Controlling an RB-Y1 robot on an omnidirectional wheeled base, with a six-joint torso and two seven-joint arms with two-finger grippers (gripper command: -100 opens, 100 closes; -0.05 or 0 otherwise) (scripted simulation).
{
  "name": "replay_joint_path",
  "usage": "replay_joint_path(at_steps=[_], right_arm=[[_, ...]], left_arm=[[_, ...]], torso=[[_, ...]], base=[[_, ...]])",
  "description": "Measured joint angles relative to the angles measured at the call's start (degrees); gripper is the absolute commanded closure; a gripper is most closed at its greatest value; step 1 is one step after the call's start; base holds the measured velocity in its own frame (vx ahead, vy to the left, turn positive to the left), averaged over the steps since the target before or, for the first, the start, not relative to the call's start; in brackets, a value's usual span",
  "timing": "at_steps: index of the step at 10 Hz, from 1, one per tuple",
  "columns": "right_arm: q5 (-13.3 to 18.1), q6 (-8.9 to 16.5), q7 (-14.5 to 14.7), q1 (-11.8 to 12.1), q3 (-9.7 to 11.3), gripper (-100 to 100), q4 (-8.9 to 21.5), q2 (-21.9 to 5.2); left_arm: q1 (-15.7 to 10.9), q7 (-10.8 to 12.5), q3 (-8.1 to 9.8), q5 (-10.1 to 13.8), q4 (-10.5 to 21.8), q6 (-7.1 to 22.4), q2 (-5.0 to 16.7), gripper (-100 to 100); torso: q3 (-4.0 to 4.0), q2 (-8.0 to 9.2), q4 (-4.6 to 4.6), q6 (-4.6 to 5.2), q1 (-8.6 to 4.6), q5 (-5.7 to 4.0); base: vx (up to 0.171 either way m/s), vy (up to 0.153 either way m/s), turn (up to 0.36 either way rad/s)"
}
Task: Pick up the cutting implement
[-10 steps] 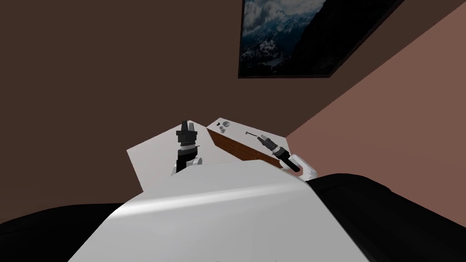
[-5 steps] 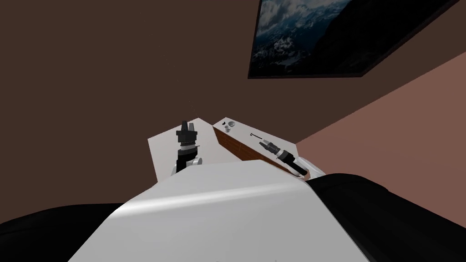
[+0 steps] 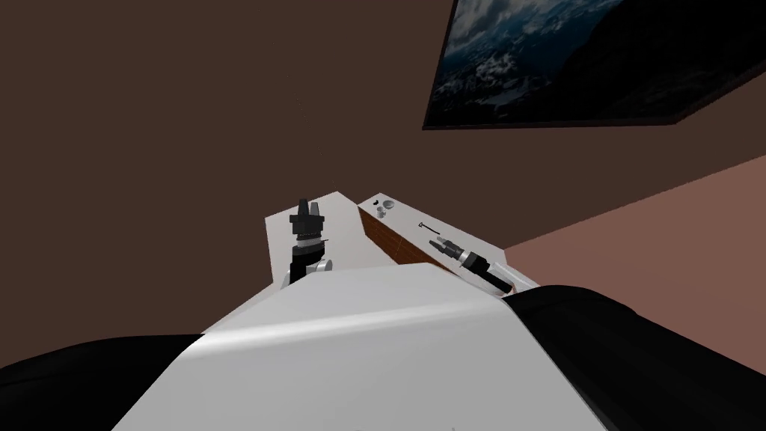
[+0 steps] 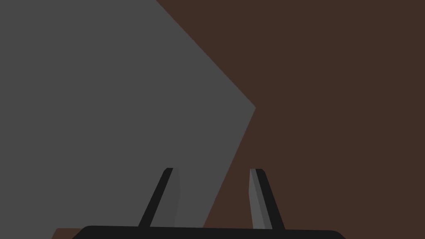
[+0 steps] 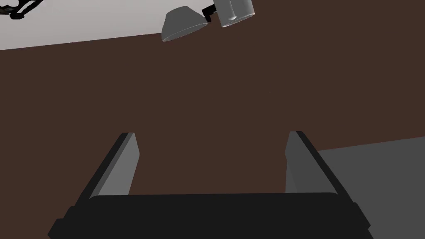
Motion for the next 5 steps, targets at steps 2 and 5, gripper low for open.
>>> replay_joint_path(at_steps=[2,5], right_arm=[[0.92,-0.53,0.54,0.44,1.06,-100,4.1,-1.96],[2.24,0.43,-0.1,1.65,2.8,-100,9.29,-6.01]], left_arm=[[0.0,0.0,0.0,0.0,0.0,0.0,0.0,0],[-0.01,0.0,0.0,0.0,0.0,0.0,0.0,0]], torso=[[-0.03,-0.05,-0.01,0.01,-0.02,0.0],[-0.07,-0.13,-0.02,-0.07,-0.02,0.01]], base=[[0.037,-0.005,0.242],[0.041,-0.007,0.269]])
